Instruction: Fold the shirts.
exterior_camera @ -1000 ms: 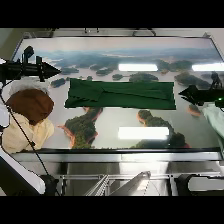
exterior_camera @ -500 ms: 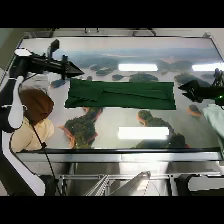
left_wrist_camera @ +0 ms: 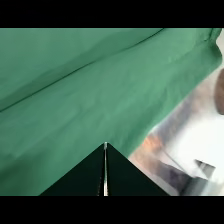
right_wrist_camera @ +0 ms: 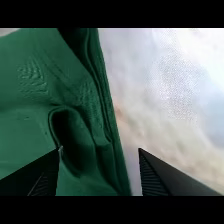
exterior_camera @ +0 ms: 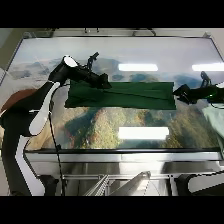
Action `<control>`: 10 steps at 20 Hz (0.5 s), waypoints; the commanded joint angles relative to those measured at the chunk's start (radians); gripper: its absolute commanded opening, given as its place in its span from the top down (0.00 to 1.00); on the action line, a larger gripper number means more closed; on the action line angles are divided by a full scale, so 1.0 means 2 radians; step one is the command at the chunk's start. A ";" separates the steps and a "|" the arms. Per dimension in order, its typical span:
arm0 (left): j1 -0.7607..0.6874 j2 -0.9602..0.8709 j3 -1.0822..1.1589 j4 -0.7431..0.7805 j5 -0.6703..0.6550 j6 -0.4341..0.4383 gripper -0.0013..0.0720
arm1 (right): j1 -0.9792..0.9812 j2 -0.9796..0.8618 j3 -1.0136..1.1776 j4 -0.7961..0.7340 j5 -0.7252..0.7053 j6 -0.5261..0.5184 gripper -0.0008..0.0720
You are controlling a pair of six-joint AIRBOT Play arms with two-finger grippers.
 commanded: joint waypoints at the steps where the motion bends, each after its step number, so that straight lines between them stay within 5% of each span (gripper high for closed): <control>1: -0.030 0.000 -0.003 0.012 0.038 0.000 0.98 | 0.018 -0.028 0.014 -0.024 0.014 0.013 0.23; 4: -0.034 0.000 -0.003 0.012 0.042 0.000 0.98 | 0.031 -0.035 0.020 -0.020 0.018 0.013 0.23; 7: -0.033 0.000 -0.003 0.012 0.057 0.000 0.98 | 0.041 -0.035 0.026 -0.010 0.029 0.009 0.36; 8: -0.033 0.000 -0.003 0.012 0.064 0.000 0.98 | 0.042 -0.035 0.028 -0.011 0.031 0.009 0.46; 9: -0.033 0.000 -0.003 0.012 0.074 0.000 0.98 | 0.042 -0.035 0.029 -0.012 0.031 0.009 0.79; 10: -0.033 -0.002 -0.003 0.012 0.086 0.000 0.98 | 0.042 -0.035 0.030 -0.011 0.030 0.009 0.93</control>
